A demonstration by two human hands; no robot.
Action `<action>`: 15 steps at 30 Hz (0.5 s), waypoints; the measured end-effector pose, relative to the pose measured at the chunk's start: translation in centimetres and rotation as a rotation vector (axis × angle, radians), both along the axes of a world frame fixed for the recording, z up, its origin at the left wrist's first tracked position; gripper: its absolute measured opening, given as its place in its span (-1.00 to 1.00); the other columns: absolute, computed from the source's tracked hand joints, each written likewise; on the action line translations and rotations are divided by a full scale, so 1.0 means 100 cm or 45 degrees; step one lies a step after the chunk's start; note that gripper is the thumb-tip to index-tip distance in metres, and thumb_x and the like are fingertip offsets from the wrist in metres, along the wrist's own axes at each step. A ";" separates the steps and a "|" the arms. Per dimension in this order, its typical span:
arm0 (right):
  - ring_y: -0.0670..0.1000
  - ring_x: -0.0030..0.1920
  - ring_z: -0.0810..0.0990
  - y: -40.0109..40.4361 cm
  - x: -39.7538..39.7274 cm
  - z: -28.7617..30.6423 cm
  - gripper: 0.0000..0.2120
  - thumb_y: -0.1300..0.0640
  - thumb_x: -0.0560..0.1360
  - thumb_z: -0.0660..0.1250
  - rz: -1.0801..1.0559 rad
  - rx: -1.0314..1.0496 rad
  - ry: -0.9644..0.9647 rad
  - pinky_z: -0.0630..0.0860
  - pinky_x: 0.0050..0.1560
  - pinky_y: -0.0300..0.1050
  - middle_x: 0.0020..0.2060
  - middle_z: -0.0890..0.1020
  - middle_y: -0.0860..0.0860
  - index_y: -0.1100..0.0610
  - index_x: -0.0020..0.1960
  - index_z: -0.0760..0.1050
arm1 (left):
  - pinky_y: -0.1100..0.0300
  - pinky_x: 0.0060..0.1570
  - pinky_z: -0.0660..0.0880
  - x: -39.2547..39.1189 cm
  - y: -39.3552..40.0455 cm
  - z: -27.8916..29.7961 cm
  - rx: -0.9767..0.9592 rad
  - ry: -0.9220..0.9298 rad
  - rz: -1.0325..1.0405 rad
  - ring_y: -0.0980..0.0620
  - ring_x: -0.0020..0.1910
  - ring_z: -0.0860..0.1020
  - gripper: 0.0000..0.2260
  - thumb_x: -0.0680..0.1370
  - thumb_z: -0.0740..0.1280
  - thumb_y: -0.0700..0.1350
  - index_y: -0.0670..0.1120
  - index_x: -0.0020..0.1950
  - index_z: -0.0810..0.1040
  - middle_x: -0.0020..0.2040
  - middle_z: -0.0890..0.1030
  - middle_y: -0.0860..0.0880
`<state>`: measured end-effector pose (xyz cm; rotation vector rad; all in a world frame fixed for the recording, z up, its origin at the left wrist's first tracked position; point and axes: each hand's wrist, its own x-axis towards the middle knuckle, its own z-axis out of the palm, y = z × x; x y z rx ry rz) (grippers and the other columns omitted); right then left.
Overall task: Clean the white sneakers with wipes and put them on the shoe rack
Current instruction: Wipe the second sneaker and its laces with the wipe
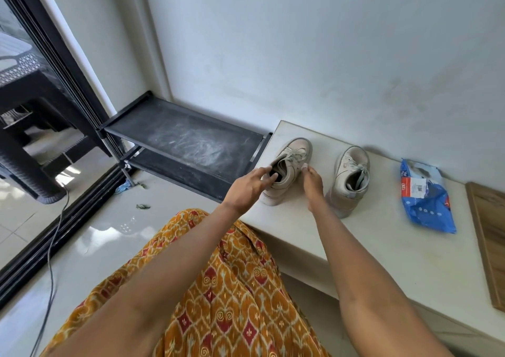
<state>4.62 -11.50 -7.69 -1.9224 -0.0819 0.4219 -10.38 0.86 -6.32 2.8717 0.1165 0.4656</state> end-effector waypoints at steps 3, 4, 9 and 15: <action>-0.04 0.12 0.48 0.004 -0.012 -0.003 -0.70 0.03 0.61 0.15 -0.096 0.217 0.093 0.37 0.17 -0.16 0.21 0.57 0.05 0.13 0.21 0.54 | 0.06 -0.02 0.54 0.005 -0.008 -0.002 -0.101 0.043 0.074 -0.10 0.27 0.49 -0.53 0.54 0.25 -0.33 0.02 0.41 0.39 0.48 0.30 -0.06; -0.05 0.14 0.48 0.004 -0.018 -0.006 -0.69 0.04 0.60 0.17 -0.127 0.258 0.118 0.38 0.20 -0.16 0.22 0.56 0.04 0.14 0.25 0.52 | 0.05 -0.03 0.55 0.006 -0.012 -0.002 -0.130 0.030 0.112 -0.11 0.25 0.51 -0.52 0.54 0.24 -0.34 0.03 0.40 0.40 0.50 0.26 -0.04; -0.03 0.05 0.55 -0.005 -0.045 -0.011 -0.66 0.00 0.56 0.24 -0.192 0.247 0.108 0.47 0.04 -0.16 0.08 0.63 0.02 0.18 0.21 0.55 | -0.02 -0.10 0.61 0.013 -0.027 -0.008 -0.350 -0.089 0.190 -0.19 0.10 0.60 -0.52 0.43 0.35 -0.41 -0.01 0.27 0.54 0.46 0.32 -0.09; 0.01 -0.24 0.48 -0.017 -0.079 -0.020 -0.69 0.01 0.55 0.28 -0.208 0.070 -0.062 0.34 -0.23 -0.15 -0.27 0.64 0.07 0.24 -0.08 0.64 | -0.03 0.01 0.58 0.018 -0.025 -0.003 -0.541 -0.090 0.265 -0.10 0.19 0.56 -0.75 0.55 0.31 -0.19 -0.03 0.22 0.59 0.43 0.38 -0.04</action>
